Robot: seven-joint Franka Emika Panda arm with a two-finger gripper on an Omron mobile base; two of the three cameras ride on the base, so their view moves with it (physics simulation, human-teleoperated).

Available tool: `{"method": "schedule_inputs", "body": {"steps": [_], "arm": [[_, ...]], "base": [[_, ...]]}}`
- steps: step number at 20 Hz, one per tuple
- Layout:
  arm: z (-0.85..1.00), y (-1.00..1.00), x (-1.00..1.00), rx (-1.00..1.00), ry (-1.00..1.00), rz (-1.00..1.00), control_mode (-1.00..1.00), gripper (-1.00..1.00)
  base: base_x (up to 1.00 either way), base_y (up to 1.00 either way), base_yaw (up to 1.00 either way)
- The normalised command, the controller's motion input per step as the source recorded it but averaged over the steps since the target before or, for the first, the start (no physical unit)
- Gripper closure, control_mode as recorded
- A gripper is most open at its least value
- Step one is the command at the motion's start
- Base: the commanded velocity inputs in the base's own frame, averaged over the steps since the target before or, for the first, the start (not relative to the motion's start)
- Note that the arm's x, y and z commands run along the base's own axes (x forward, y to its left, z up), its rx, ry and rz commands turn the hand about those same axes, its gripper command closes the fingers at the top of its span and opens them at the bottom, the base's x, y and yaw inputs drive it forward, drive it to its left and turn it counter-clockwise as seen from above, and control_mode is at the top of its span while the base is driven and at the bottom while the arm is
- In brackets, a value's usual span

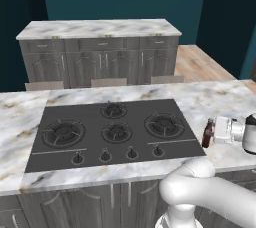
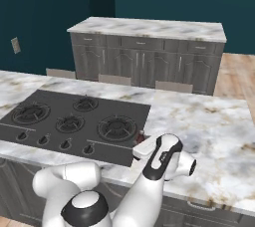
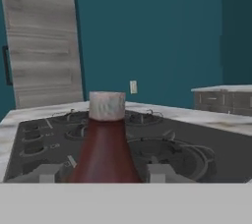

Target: Take 2 condiments from the cabinet and move them on the counter near the stove.Make sure the condiments are lined up with each other, next to each other.

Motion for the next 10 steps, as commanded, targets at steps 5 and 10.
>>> {"method": "schedule_inputs", "body": {"steps": [5,10], "arm": [[-0.31,0.02,-0.04,-0.01,0.0,0.0,-1.0,-1.0],[-0.04,0.0,-0.01,0.0,0.0,0.0,-1.0,-1.0]], "base": [[0.0,0.0,0.0],[0.0,0.0,0.0]]}}
